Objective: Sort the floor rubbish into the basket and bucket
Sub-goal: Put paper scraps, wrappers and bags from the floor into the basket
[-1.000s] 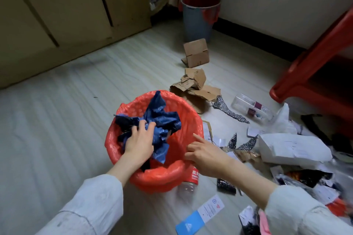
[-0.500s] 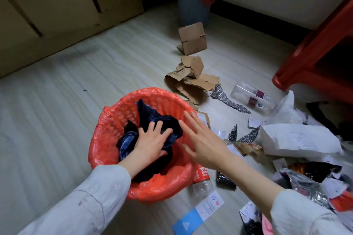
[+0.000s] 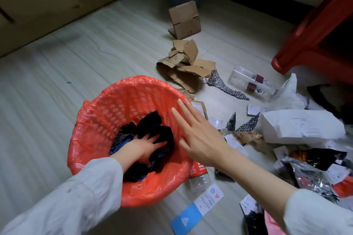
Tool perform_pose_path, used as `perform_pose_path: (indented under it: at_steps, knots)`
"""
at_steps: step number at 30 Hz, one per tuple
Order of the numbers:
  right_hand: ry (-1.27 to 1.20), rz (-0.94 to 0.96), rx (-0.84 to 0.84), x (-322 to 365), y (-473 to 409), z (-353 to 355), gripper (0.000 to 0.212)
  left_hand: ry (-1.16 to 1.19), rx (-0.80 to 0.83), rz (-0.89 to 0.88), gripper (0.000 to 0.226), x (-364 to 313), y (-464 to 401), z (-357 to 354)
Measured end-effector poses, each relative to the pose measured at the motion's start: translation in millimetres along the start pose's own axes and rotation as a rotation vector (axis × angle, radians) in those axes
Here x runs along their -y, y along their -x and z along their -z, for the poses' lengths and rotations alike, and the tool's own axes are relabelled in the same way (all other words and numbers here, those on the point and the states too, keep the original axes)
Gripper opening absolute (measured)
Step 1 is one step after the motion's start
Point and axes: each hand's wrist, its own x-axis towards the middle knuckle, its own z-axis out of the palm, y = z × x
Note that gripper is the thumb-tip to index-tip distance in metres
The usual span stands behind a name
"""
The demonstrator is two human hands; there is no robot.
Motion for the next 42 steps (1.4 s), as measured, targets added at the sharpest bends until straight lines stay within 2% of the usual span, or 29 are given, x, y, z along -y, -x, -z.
perform_pose_path:
  at_steps: [3,5,8,12,15,18,21,23,26,28,32,35,39,42]
  knots:
    - [0.003,-0.013,0.024,0,-1,3,0.070,0.119,-0.179,-0.027,0.061,-8,24,24]
    - [-0.074,-0.085,0.072,3,1,13,0.063,0.227,-0.332,-0.028,0.051,-16,50,41]
    - [-0.325,-0.253,-0.023,6,14,40,0.054,0.302,-0.615,0.004,0.044,-36,92,67]
    - [-0.360,-0.474,-0.043,-12,53,74,0.047,0.412,-1.030,-0.027,0.037,-69,134,92]
    - [-0.350,-0.600,-0.043,-21,99,75,0.046,0.383,-1.159,-0.159,0.034,-106,145,108]
    - [-0.348,-0.669,0.021,-31,141,52,0.049,0.348,-1.118,-0.270,0.034,-146,129,112]
    - [-0.338,-0.717,0.097,-48,166,26,0.051,0.350,-0.978,-0.355,0.037,-178,98,95]
    - [-0.296,-0.720,0.145,-66,173,7,0.051,0.347,-0.819,-0.331,0.038,-195,67,75]
    - [-0.205,-0.705,0.182,-96,172,-22,0.049,0.297,-0.491,-0.230,0.037,-213,20,44]
    - [-0.104,-0.688,0.201,-117,161,-38,0.049,0.207,-0.385,-0.193,0.036,-216,-4,33]
    - [0.047,-0.617,0.210,-156,130,-61,0.060,0.115,-0.321,-0.221,0.047,-214,-45,18]
    - [0.120,-0.567,0.302,-175,109,-73,0.072,0.075,-0.287,-0.214,0.052,-212,-61,1]
    - [0.093,-0.537,0.455,-176,96,-92,0.086,0.059,-0.357,-0.191,0.044,-212,-64,-12]
    - [0.108,-0.531,0.441,-164,104,-105,0.083,0.075,-0.390,-0.154,0.048,-216,-63,-16]
